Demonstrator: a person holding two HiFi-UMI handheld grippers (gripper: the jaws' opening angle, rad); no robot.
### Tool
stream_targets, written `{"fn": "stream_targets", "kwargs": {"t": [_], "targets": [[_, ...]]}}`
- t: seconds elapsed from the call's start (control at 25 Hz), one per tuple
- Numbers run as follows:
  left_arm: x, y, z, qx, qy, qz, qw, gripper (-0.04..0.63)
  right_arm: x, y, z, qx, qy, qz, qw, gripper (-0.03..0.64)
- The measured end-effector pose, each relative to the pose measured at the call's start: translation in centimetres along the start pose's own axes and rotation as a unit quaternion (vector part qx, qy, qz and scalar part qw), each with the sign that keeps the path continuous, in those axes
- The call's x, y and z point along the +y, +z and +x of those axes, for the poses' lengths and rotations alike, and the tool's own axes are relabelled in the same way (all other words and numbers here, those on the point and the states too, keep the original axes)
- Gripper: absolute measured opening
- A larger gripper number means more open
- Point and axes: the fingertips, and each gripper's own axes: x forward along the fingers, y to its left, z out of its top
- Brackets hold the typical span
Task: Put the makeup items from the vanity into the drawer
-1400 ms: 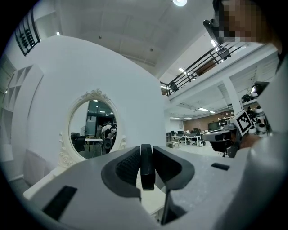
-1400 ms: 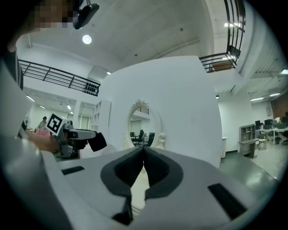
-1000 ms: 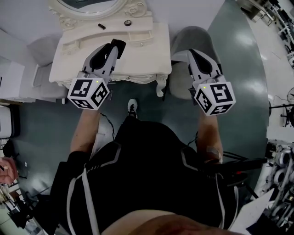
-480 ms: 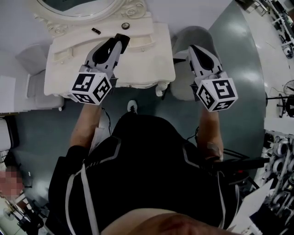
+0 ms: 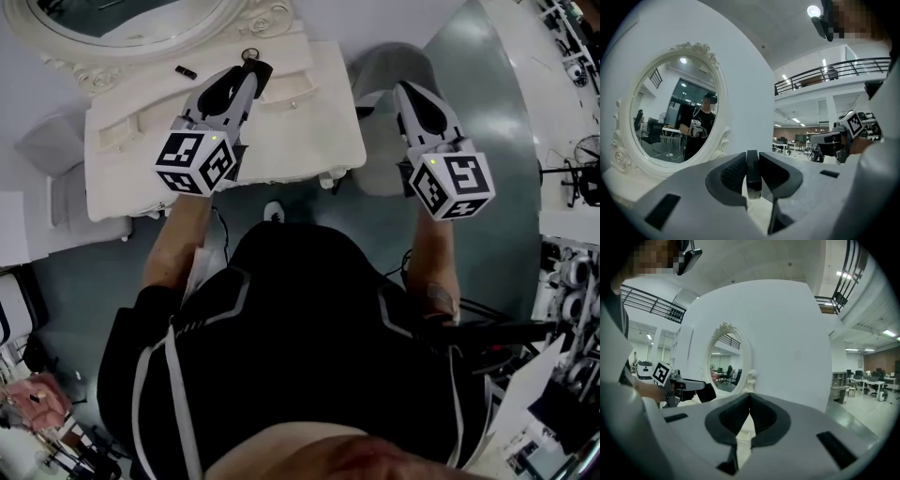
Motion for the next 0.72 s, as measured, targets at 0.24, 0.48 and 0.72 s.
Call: {"fn": "stream_targets", "kwargs": {"t": [0.24, 0.48, 0.72], "targets": [[2.1, -2.6, 3.6, 0.022, -0.05, 0.002, 0.9985, 0.089, 0.0, -0.8, 2.1, 0.026, -0.028, -0.001, 0.999, 0.005], [3.3, -7.1, 7.5, 0.068, -0.089, 0.026, 0.9934, 0.089, -0.9, -2.7, 2.6, 0.058, -0.053, 0.011, 0.997, 0.005], [2.9, -12.4, 11.0, 0.138, -0.114, 0.072, 0.9812, 0.089, -3.5, -3.2, 1.4, 0.069, -0.072, 0.018, 0.995, 0.005]]}}
